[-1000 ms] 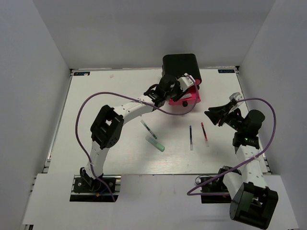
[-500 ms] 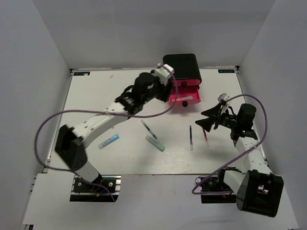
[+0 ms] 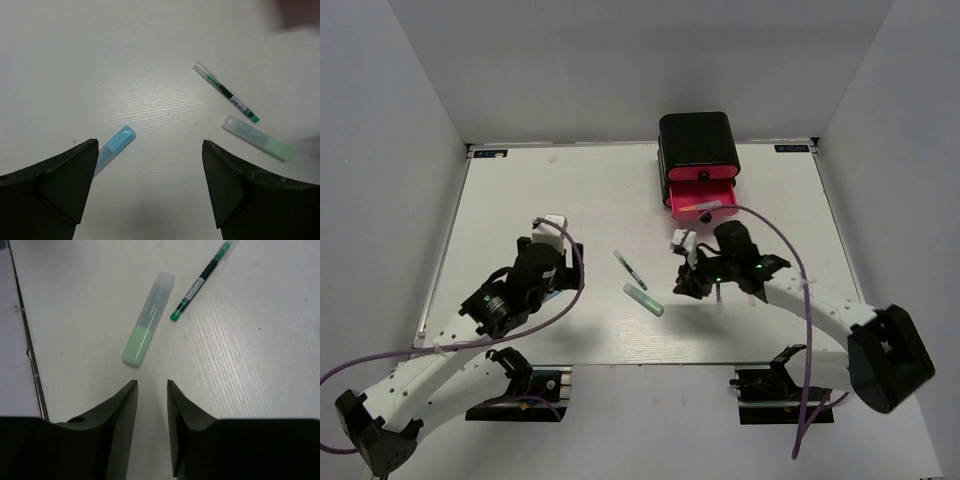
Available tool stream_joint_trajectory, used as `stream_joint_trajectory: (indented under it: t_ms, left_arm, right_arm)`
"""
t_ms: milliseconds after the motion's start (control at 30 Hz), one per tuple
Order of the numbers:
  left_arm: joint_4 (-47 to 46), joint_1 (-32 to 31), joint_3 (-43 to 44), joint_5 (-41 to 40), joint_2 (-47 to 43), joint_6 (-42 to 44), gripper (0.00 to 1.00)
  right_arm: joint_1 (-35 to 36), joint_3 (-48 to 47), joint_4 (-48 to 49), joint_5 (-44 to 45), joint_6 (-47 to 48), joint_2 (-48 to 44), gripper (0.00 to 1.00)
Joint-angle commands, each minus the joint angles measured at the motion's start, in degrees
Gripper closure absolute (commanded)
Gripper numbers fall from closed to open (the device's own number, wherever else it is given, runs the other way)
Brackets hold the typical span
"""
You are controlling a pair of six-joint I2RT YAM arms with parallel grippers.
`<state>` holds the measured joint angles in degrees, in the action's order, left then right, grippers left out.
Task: Sort the stationery into containers
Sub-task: Grab a piece of stationery with the right arm
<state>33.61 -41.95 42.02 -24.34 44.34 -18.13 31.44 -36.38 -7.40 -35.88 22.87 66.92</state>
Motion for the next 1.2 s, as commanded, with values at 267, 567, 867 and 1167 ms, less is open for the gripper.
stream_joint_trajectory:
  t_ms: [267, 567, 867, 1167]
  left_arm:
    - [8.76, 0.29, 1.49, -13.19, -9.00, -4.54, 0.06]
    - [8.76, 0.29, 1.49, -13.72, -10.77, -5.69, 0.06]
    - [8.76, 0.29, 0.96, -13.19, -11.73, -5.69, 0.06]
    - [8.23, 0.29, 0.96, -12.06, -12.26, -4.64, 0.06]
  right_arm:
    - [14.96, -13.71, -3.41, 22.06, -14.25, 16.75, 0.55]
    - [20.32, -18.11, -4.64, 23.40, -19.10, 23.87, 0.43]
    - [23.05, -19.69, -4.64, 29.55, -17.51, 28.62, 0.39]
    - [24.80, -18.47, -4.82, 31.84, -12.17, 32.13, 0.57]
